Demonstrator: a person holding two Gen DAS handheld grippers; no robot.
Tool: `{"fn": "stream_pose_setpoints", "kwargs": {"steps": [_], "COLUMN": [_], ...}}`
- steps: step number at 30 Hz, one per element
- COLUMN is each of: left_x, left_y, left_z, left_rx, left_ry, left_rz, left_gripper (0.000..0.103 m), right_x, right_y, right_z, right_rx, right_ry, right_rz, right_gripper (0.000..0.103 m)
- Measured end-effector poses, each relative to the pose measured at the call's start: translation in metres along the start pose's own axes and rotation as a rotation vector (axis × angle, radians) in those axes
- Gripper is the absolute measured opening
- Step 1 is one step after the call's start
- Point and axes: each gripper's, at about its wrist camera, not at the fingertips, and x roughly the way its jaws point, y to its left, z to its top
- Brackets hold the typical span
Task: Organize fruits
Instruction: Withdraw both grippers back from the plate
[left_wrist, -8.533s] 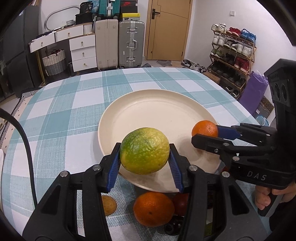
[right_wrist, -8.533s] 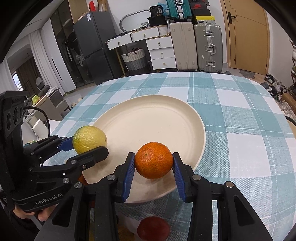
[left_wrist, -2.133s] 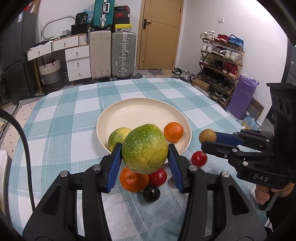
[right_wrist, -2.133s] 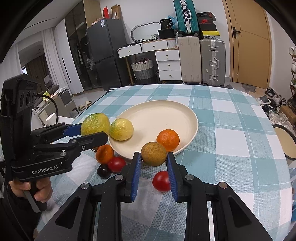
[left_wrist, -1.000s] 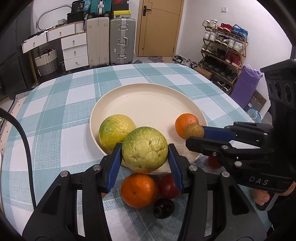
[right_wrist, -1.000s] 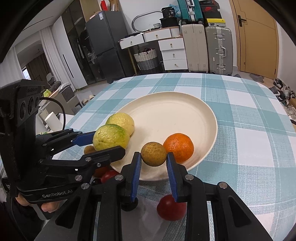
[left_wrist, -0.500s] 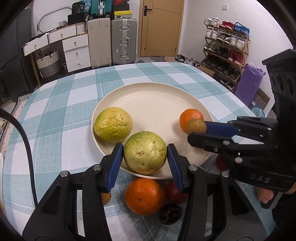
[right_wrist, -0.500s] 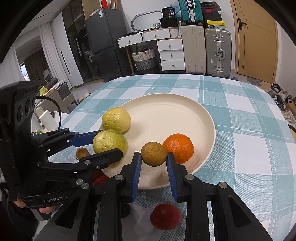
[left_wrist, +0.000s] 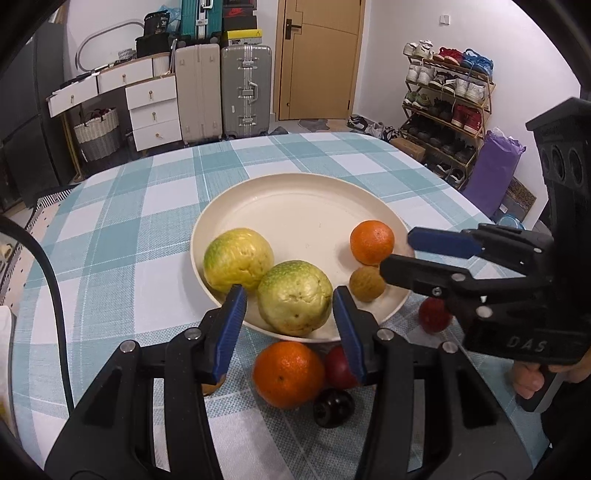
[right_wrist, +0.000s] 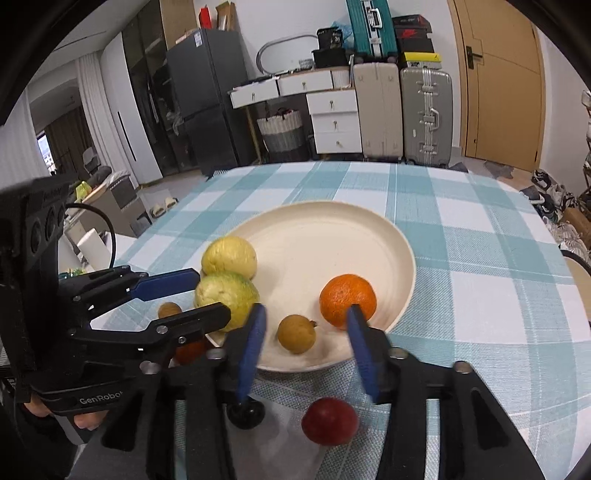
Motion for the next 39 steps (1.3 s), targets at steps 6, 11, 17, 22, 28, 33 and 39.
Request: {"fn": "stream_pose_setpoints", "kwargs": {"steps": [6, 11, 17, 22, 28, 33, 39], "left_x": [-0.031, -0.056, -0.076, -0.084, -0.080, -0.074, -0.066], "left_y": [-0.003, -0.002, 0.000, 0.002, 0.008, 0.011, 0.015], "left_z": [-0.009, -0.023, -0.038, -0.048, -0.055, -0.057, -0.058], "left_rx": [0.020, 0.008, -0.004, -0.011, -0.027, -0.042, -0.067], "left_ry": [-0.050, -0.074, -0.084, -0.091, -0.066, -0.054, -0.040], "left_rz": [0.029, 0.046, 0.070, 0.090, 0.088, 0.083, 0.082], "left_gripper": [0.071, 0.082, 0.093, 0.102, 0.102, 0.102, 0.102], "right_x": [-0.023, -0.036, -0.045, -0.048, -0.045, -0.041, -0.041], "right_y": [-0.001, -0.003, 0.002, 0.007, 0.006, 0.004, -0.003], "right_z": [-0.007, -0.017, -0.033, -0.043, -0.052, -0.056, -0.056], "right_rx": [0.013, 0.042, 0.042, 0.043, 0.068, 0.070, 0.083], "right_ry": [-0.023, -0.013, 0.001, 0.018, 0.043, 0.070, 0.067], "right_rz": [-0.012, -0.002, -0.019, -0.028, -0.034, -0.060, -0.077], "right_gripper": [0.083, 0.097, 0.103, 0.103, 0.103, 0.103, 0.103]}}
